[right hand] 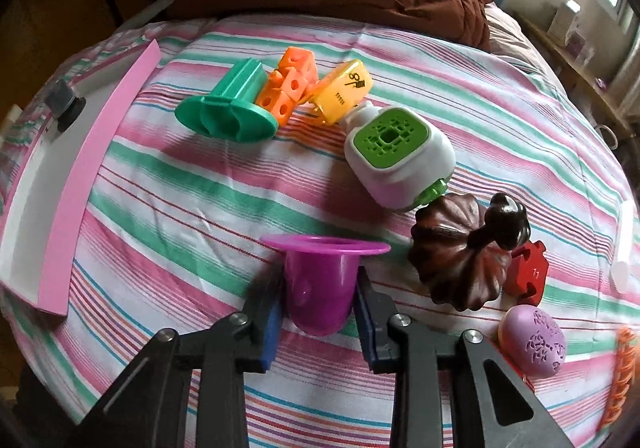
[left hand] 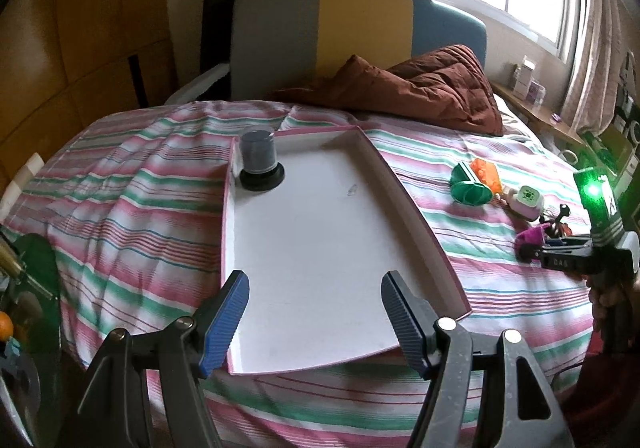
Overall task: Organize rigid objects
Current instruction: 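Open the left tool to release the cup in the tray, then carry the magenta hat cup into the tray and open the right tool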
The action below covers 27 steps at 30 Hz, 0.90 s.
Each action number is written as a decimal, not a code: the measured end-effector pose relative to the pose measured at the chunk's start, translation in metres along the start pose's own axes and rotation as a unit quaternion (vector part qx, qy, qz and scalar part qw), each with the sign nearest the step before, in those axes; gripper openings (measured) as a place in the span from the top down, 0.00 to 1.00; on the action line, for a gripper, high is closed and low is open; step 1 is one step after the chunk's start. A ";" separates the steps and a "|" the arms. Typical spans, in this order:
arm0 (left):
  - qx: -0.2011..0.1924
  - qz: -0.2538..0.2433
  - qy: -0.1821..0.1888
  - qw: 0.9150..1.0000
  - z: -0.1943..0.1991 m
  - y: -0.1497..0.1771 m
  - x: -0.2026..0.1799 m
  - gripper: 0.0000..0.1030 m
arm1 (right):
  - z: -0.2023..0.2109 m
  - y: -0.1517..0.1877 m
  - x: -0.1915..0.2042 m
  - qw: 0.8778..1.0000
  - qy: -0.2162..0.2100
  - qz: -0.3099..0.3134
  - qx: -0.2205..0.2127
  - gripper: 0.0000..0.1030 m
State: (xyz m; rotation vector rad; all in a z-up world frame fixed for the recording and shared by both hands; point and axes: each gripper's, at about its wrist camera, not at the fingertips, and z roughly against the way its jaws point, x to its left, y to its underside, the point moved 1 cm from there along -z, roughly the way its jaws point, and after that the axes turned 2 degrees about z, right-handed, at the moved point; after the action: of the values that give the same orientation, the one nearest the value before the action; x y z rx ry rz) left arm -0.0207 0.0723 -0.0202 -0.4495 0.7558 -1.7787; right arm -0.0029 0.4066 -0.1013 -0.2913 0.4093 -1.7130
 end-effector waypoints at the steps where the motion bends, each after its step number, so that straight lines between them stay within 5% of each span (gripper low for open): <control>1: -0.001 0.003 0.000 1.000 0.001 0.000 0.003 0.32 | 0.000 0.000 0.001 1.000 0.003 0.002 0.000 0.69; 14: -0.005 0.020 -0.006 1.000 0.009 0.002 0.024 0.32 | 0.003 -0.004 0.018 0.999 0.039 0.010 0.015 0.69; 27: 0.021 0.051 0.002 0.998 0.001 0.012 0.052 0.32 | 0.060 -0.031 0.114 0.995 -0.066 0.032 -0.070 0.69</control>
State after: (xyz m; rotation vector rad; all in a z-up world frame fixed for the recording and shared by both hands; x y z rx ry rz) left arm -0.0288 0.0206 -0.0314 -0.3739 0.7305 -1.6961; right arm -0.0268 0.2925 -0.0376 -0.4853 0.4373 -1.5960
